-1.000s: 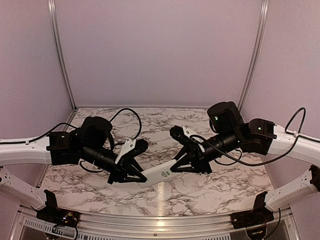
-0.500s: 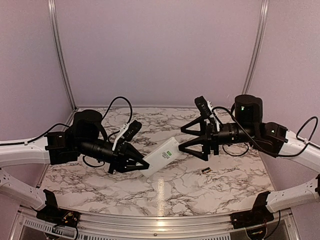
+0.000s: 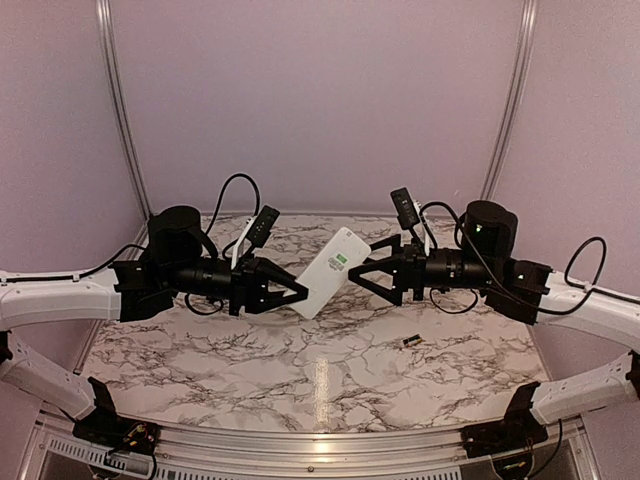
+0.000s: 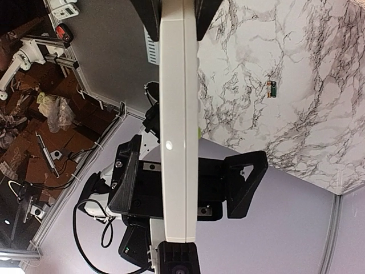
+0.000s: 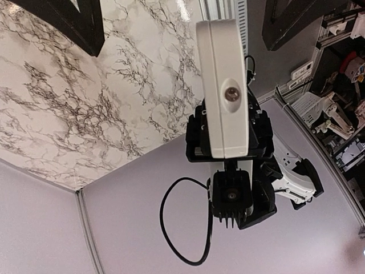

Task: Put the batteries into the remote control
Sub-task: Pass from the left arm to the right

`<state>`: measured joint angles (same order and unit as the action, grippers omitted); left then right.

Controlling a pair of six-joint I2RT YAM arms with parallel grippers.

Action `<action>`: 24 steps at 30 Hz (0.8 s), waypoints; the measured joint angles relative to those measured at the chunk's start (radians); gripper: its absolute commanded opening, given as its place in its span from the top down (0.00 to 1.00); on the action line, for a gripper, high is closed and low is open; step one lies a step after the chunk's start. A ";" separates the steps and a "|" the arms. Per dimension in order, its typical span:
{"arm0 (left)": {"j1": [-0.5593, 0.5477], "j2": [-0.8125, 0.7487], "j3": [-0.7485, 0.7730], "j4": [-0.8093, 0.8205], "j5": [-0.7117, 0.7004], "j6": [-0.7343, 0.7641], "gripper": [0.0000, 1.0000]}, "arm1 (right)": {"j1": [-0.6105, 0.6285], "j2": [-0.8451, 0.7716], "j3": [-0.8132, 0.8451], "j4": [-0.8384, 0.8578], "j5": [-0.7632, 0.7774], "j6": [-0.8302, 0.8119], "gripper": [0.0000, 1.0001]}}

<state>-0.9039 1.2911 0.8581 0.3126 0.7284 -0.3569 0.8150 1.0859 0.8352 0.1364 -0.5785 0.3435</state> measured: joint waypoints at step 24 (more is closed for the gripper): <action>0.010 0.148 -0.001 0.184 0.034 -0.115 1.00 | -0.004 0.167 -0.011 0.310 -0.100 0.245 0.91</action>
<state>-0.8940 1.4391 0.8574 0.4965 0.7620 -0.4717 0.8108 1.2533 0.8238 0.4465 -0.6785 0.5888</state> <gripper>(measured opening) 0.146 0.179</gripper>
